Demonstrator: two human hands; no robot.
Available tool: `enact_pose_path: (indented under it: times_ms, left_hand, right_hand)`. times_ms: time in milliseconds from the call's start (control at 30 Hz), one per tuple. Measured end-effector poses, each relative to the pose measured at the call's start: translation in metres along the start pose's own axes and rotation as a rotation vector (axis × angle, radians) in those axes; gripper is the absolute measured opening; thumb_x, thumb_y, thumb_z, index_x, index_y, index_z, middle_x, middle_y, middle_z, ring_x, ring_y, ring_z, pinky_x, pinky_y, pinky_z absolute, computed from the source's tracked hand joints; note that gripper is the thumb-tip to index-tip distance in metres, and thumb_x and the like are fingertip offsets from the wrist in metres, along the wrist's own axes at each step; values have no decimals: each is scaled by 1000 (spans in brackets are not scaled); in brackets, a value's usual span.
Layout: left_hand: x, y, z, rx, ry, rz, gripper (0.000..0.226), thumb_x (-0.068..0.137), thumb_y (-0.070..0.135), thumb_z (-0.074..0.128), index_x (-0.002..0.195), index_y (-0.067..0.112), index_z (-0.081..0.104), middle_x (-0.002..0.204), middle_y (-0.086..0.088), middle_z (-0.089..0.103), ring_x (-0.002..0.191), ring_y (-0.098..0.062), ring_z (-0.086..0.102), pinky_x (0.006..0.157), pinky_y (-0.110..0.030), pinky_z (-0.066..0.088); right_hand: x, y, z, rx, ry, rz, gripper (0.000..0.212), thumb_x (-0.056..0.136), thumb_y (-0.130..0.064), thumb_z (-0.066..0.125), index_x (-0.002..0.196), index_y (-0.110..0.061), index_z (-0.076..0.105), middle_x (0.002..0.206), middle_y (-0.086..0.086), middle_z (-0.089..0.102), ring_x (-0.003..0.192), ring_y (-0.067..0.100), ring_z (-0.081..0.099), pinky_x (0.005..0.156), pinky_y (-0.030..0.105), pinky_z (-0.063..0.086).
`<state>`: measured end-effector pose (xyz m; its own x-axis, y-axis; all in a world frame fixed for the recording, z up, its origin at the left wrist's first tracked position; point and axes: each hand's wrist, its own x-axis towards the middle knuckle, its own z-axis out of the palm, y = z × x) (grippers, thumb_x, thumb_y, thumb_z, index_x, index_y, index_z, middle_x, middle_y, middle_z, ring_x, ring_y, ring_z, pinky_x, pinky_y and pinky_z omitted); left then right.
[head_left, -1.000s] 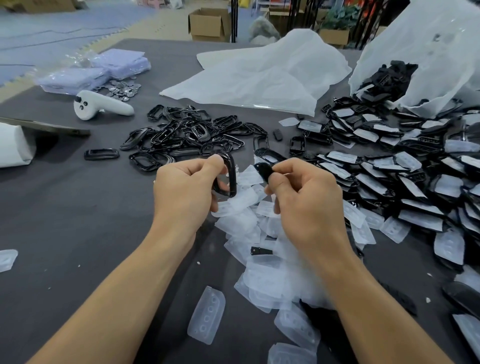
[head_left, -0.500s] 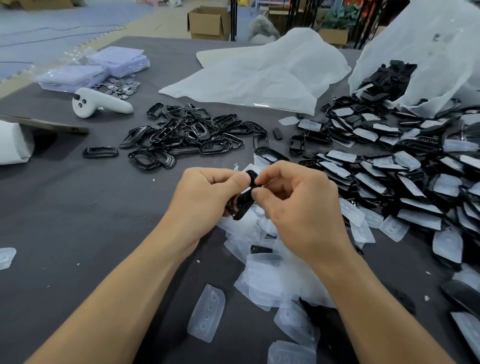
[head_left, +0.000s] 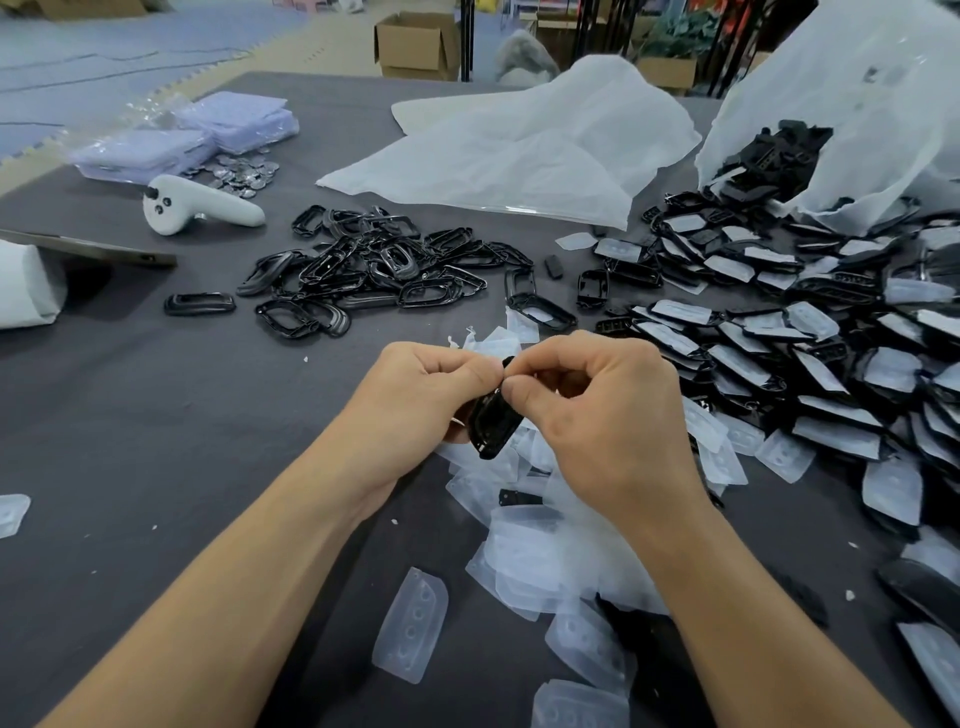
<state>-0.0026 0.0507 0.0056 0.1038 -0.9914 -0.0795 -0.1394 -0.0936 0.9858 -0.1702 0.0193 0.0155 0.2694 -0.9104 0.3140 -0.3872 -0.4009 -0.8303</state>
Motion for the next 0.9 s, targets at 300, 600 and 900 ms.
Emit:
enact_pose_path:
  times_ms: [300,600,900]
  left_hand:
    - [-6,9,-1,34,-185,-18,42,72,1,58,102,17,82,81,-18,58,68,-14,44,55,-19,38]
    - [1,0,3,79,115,28,64,74,-20,71,115,29,71,82,-6,79,68,-17,62,68,-33,53]
    - [1,-1,7,24,204,70,20,92,9,74,81,23,82,71,-1,77,56,-10,64,56,-21,50]
  right_hand:
    - [-3,0,8,-66,2,-35,19,86,-13,76,79,-29,68,80,-14,69,76,10,66,69,27,54]
    - [-1,5,10,38,-39,145,20,91,-12,71,91,-32,67,71,-4,73,59,17,70,63,40,61]
    - [1,4,7,400,51,260,19,87,3,70,80,-15,69,63,8,71,49,23,69,47,31,54]
